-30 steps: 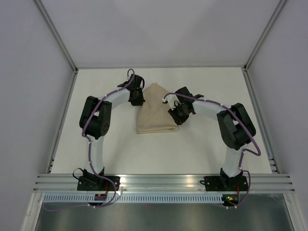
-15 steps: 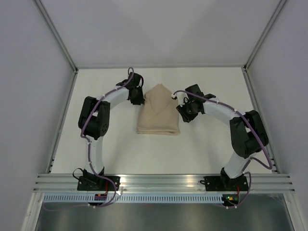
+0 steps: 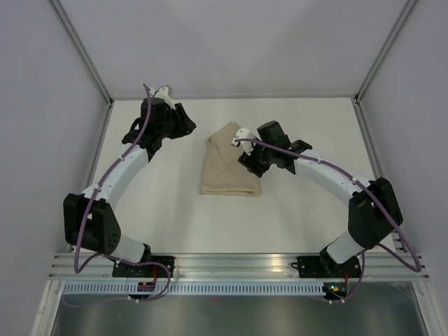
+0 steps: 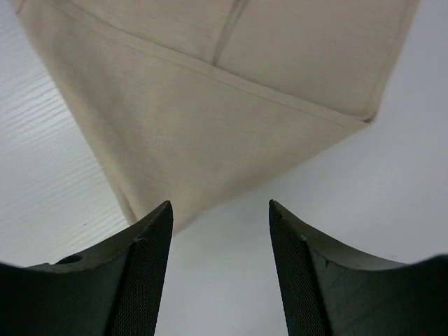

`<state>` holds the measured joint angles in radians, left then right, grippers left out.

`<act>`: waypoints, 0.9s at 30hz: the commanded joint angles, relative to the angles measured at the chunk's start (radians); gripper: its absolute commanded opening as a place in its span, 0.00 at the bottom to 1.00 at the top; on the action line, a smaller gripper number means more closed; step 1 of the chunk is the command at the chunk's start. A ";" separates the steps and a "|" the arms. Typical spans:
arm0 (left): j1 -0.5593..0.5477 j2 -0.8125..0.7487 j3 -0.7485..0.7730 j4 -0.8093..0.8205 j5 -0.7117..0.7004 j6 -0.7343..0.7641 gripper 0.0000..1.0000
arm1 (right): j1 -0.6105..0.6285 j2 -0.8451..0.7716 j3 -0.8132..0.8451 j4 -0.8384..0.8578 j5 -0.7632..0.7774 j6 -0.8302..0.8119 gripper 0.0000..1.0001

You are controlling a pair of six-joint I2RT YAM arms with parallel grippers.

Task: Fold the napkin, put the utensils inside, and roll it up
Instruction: Roll the napkin at the center of the board.

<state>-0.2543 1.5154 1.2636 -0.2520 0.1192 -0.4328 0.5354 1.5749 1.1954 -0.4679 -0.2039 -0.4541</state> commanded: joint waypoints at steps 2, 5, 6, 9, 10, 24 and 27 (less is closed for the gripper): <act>-0.006 -0.118 -0.096 0.040 0.045 0.019 0.49 | 0.130 -0.001 -0.062 0.107 0.040 -0.133 0.63; -0.007 -0.230 -0.168 0.016 0.013 0.014 0.50 | 0.182 0.039 -0.063 0.127 0.044 -0.144 0.63; -0.007 -0.256 -0.182 0.001 0.007 0.023 0.51 | 0.193 0.052 -0.066 0.124 0.037 -0.140 0.63; -0.007 -0.328 -0.188 -0.062 -0.018 0.043 0.53 | 0.221 0.050 -0.112 0.175 0.034 -0.150 0.64; -0.007 -0.343 -0.193 -0.073 -0.019 0.043 0.54 | 0.228 0.054 -0.121 0.189 0.038 -0.152 0.64; -0.007 -0.388 -0.184 -0.089 0.003 0.048 0.56 | 0.296 0.191 -0.126 0.265 0.049 -0.161 0.64; -0.007 -0.379 -0.181 -0.090 0.008 0.051 0.56 | 0.299 0.209 -0.134 0.287 0.054 -0.158 0.64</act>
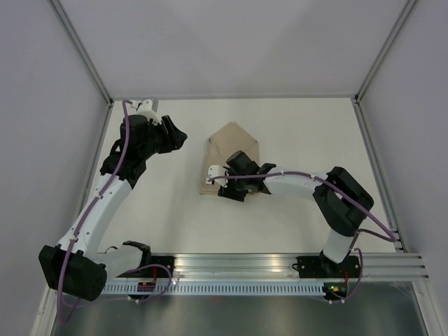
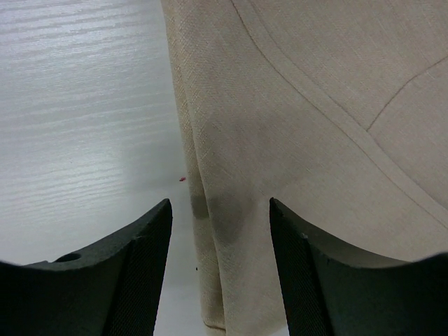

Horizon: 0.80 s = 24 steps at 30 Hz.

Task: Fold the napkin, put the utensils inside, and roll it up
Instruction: Roll the napkin at the center of the board.

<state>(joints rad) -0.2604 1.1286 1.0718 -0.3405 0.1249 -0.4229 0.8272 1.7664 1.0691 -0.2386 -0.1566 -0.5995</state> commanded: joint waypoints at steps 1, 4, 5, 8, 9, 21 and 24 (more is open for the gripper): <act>0.000 0.010 0.013 0.000 0.004 0.042 0.56 | 0.006 0.030 -0.008 0.061 0.006 -0.014 0.64; 0.000 0.016 0.013 0.001 0.010 0.045 0.56 | 0.006 0.053 -0.003 0.070 0.014 -0.014 0.63; 0.000 0.014 0.013 0.001 0.012 0.047 0.56 | 0.006 0.059 -0.003 0.073 0.017 -0.019 0.63; -0.002 0.017 0.005 0.003 0.018 0.050 0.56 | 0.006 0.074 -0.014 0.084 0.025 -0.032 0.61; 0.000 0.017 0.002 0.003 0.019 0.052 0.56 | 0.006 0.076 -0.024 0.087 0.025 -0.037 0.61; -0.002 0.042 -0.004 0.015 0.047 0.067 0.56 | 0.003 0.117 0.002 -0.033 -0.003 -0.100 0.50; -0.002 0.048 -0.003 0.017 0.054 0.072 0.56 | 0.003 0.145 0.026 -0.079 -0.011 -0.106 0.46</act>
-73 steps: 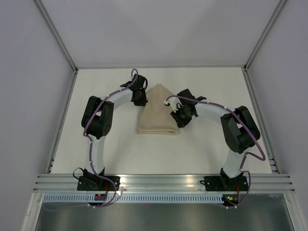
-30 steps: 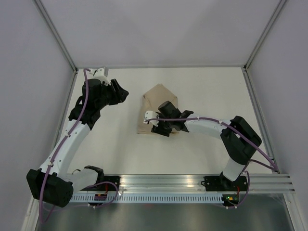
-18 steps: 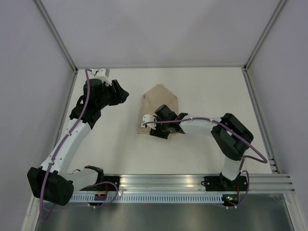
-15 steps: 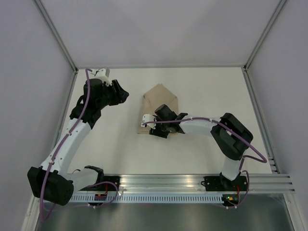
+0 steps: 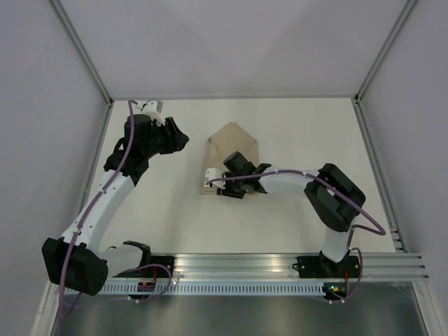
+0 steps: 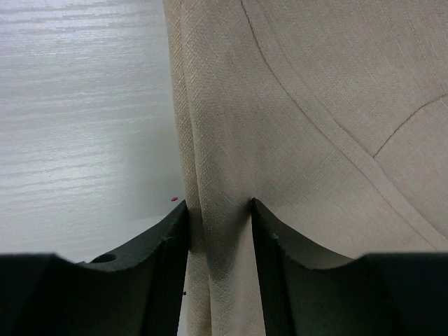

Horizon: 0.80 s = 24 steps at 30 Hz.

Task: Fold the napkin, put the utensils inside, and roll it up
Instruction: Roll the napkin at the center of the board.

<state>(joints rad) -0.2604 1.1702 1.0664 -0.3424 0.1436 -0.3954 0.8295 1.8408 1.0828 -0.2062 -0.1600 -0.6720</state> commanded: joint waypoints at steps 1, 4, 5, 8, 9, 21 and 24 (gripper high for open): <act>-0.003 0.008 0.003 0.023 0.042 0.046 0.56 | -0.001 0.078 0.023 -0.128 -0.012 -0.035 0.46; -0.005 0.009 -0.003 0.032 0.050 0.047 0.56 | -0.001 0.109 0.052 -0.182 -0.024 -0.041 0.40; -0.008 0.009 -0.005 0.036 0.050 0.047 0.56 | -0.001 0.115 0.057 -0.197 -0.024 -0.043 0.40; -0.014 0.008 -0.013 0.049 0.057 0.049 0.56 | -0.001 0.139 0.084 -0.248 -0.053 -0.038 0.31; -0.016 0.006 -0.016 0.060 0.059 0.049 0.56 | -0.004 0.150 0.092 -0.262 -0.064 -0.040 0.28; -0.123 -0.075 -0.097 0.178 0.021 0.076 0.54 | -0.118 0.256 0.250 -0.588 -0.341 -0.103 0.15; -0.180 -0.113 -0.146 0.236 -0.035 0.084 0.53 | -0.159 0.288 0.295 -0.677 -0.407 -0.129 0.15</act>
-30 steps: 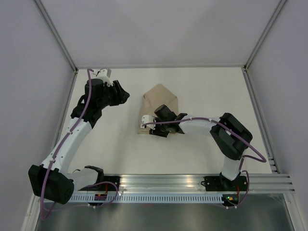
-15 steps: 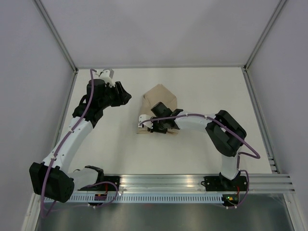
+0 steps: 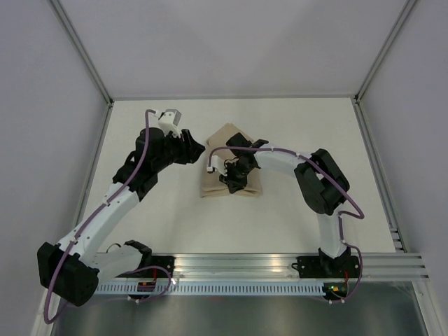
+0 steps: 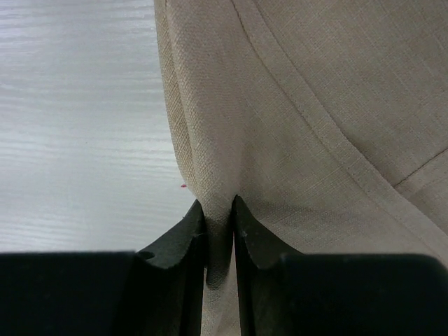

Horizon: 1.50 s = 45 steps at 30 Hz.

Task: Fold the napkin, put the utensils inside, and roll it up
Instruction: Roll the napkin at the center of the board.

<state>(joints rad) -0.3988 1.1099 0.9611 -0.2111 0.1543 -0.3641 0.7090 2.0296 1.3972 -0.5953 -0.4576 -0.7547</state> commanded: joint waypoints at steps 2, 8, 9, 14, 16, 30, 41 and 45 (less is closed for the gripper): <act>-0.067 -0.077 -0.073 0.160 -0.067 0.051 0.52 | -0.066 0.119 0.002 -0.342 -0.137 -0.070 0.15; -0.130 -0.219 -0.226 0.311 -0.096 0.077 0.51 | -0.109 0.170 0.045 -0.458 -0.199 -0.132 0.15; -0.140 -0.232 -0.254 0.337 -0.087 0.094 0.51 | -0.112 0.176 0.049 -0.469 -0.202 -0.138 0.15; -0.225 -0.280 -0.314 0.372 -0.090 0.171 0.51 | -0.128 0.205 0.077 -0.506 -0.201 -0.149 0.15; -0.270 -0.289 -0.352 0.401 -0.136 0.220 0.51 | -0.135 0.215 0.086 -0.520 -0.204 -0.153 0.15; -0.589 -0.049 -0.436 0.576 -0.199 0.596 0.60 | -0.172 0.259 0.120 -0.532 -0.205 -0.140 0.14; -0.653 0.215 -0.432 0.700 -0.163 0.772 0.62 | -0.200 0.287 0.131 -0.532 -0.222 -0.146 0.13; -0.676 0.317 -0.412 0.719 -0.177 0.810 0.63 | -0.209 0.300 0.140 -0.544 -0.228 -0.155 0.13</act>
<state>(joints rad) -1.0569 1.3727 0.5117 0.4301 -0.0425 0.3576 0.5129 2.2608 1.5448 -1.2308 -0.8463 -0.8421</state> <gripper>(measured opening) 0.620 0.235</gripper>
